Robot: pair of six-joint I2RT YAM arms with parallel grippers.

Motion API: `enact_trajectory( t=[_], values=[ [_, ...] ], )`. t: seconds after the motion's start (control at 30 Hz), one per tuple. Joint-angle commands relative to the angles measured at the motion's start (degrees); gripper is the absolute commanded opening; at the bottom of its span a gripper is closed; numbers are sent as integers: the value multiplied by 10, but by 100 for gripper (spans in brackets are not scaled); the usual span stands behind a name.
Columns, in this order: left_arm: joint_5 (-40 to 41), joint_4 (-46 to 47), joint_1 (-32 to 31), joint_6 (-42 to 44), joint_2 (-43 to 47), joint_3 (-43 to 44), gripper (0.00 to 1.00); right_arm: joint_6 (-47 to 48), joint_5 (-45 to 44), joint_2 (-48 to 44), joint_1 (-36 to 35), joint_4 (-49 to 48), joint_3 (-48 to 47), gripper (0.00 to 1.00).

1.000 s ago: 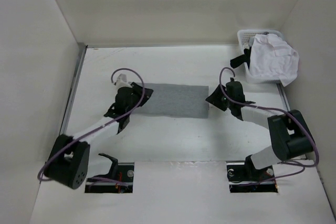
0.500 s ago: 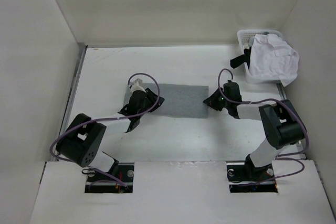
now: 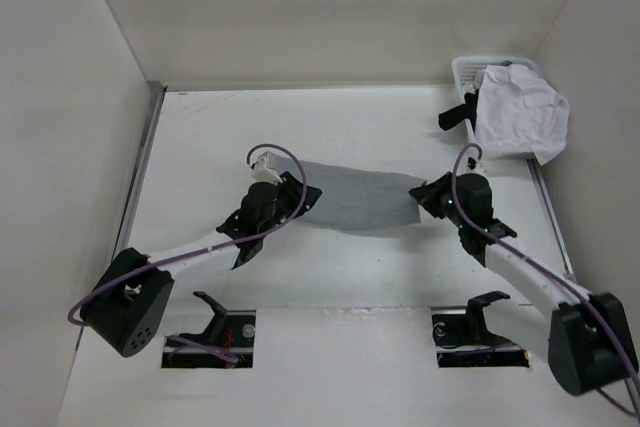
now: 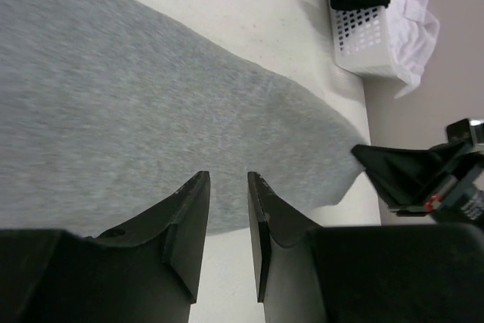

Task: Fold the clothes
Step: Fold the tank top

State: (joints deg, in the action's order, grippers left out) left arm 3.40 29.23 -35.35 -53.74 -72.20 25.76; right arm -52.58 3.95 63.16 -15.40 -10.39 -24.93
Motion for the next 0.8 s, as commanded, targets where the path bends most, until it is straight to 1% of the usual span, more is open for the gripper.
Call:
enact_trajectory(
  t=[0.0, 0.07, 0.1, 0.2, 0.27, 0.4, 0.6, 0.73, 0.77],
  values=[
    [13, 0, -10, 7, 36, -16, 25, 48, -64, -100, -11, 126, -17, 1],
    [14, -9, -11, 4, 55, -23, 25, 60, -78, -139, -34, 185, -50, 1],
    [14, -15, -10, 2, 65, -26, 25, 63, -78, -145, -44, 200, -67, 1],
    [14, -30, -5, 1, 96, -36, 25, 68, -87, -126, -99, 236, -142, 1],
    [14, -43, 2, 0, 119, -41, 25, 68, -106, -88, -144, 245, -200, 1],
    [13, -74, 18, 0, 177, -54, 25, 70, -144, 26, -220, 263, -316, 2],
    [-1, -124, 64, 3, 261, -71, 26, 63, -154, 231, -274, 278, -477, 2],
    [-24, -141, 101, 6, 290, -77, 26, 61, -148, 372, -296, 298, -593, 3],
    [-31, -142, 110, 5, 292, -77, 26, 61, -151, 405, -299, 305, -622, 4]
  ],
)
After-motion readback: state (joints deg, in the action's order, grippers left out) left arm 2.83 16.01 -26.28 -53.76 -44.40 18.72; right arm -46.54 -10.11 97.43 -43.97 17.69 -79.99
